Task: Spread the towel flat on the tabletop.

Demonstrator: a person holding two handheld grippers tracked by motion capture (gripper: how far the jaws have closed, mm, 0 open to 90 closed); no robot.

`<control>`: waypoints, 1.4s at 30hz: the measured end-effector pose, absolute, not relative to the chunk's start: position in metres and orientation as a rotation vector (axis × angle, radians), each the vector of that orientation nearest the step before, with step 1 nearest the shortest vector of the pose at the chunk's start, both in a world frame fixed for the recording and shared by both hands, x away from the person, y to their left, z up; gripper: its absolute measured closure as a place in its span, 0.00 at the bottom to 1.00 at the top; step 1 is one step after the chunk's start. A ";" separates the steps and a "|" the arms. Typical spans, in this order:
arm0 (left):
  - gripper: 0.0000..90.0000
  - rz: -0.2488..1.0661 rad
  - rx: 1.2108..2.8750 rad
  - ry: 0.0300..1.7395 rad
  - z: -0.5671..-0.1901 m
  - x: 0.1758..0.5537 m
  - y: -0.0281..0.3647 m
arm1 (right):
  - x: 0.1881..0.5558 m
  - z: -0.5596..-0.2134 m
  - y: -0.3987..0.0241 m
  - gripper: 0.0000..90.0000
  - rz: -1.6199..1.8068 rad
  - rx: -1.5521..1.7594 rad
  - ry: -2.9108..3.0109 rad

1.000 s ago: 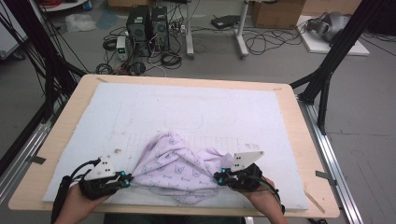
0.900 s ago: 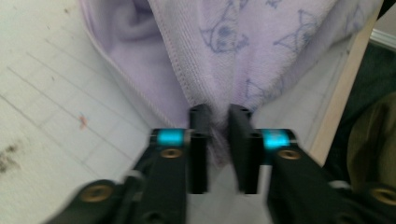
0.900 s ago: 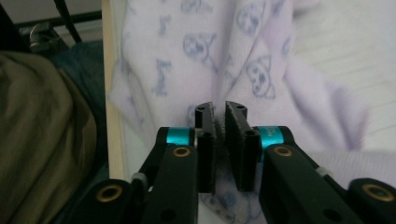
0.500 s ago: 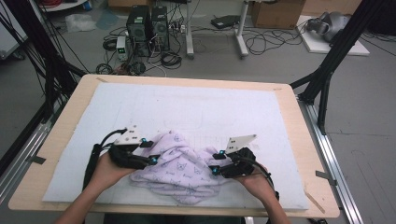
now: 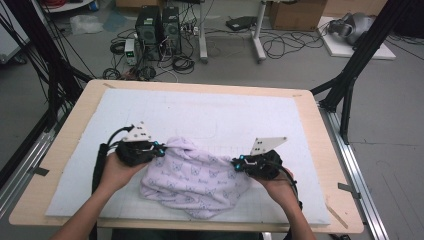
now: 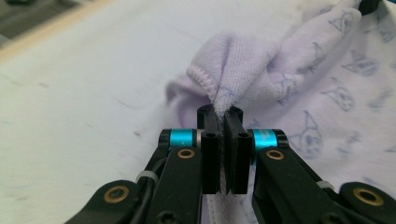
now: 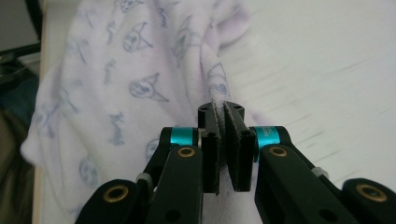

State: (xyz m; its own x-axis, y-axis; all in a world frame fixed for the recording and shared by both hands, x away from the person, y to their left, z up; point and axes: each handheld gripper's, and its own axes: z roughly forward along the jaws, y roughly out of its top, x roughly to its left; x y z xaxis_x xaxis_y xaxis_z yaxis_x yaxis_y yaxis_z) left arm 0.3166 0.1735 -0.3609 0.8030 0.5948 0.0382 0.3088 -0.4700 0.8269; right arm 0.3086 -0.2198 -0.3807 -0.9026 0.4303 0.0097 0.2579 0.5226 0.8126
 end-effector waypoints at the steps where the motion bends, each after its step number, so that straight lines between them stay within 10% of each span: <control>1: 0.96 0.426 2.065 0.668 -0.353 0.315 0.178 | 0.309 -0.373 -0.220 0.95 1.337 0.582 2.540; 7: 0.96 0.466 2.018 0.651 -0.331 0.291 0.200 | 0.294 -0.347 -0.213 0.95 1.376 0.501 2.472; 18: 0.92 0.316 2.219 0.689 -0.418 0.240 0.220 | 0.253 -0.419 -0.181 0.94 1.268 0.410 2.743; 22: 0.60 0.353 2.194 0.705 -0.409 0.243 0.222 | 0.250 -0.408 -0.182 0.76 1.303 0.366 2.740; 28: 0.52 0.380 2.120 0.654 -0.383 0.254 0.214 | 0.261 -0.380 -0.200 0.71 1.364 0.435 2.615; 36: 0.54 0.328 2.208 0.607 -0.391 0.293 0.176 | 0.290 -0.404 -0.199 0.49 1.260 0.564 2.680; 42: 0.87 0.280 2.325 0.568 -0.414 0.295 0.170 | 0.274 -0.428 -0.208 0.85 1.206 0.542 2.767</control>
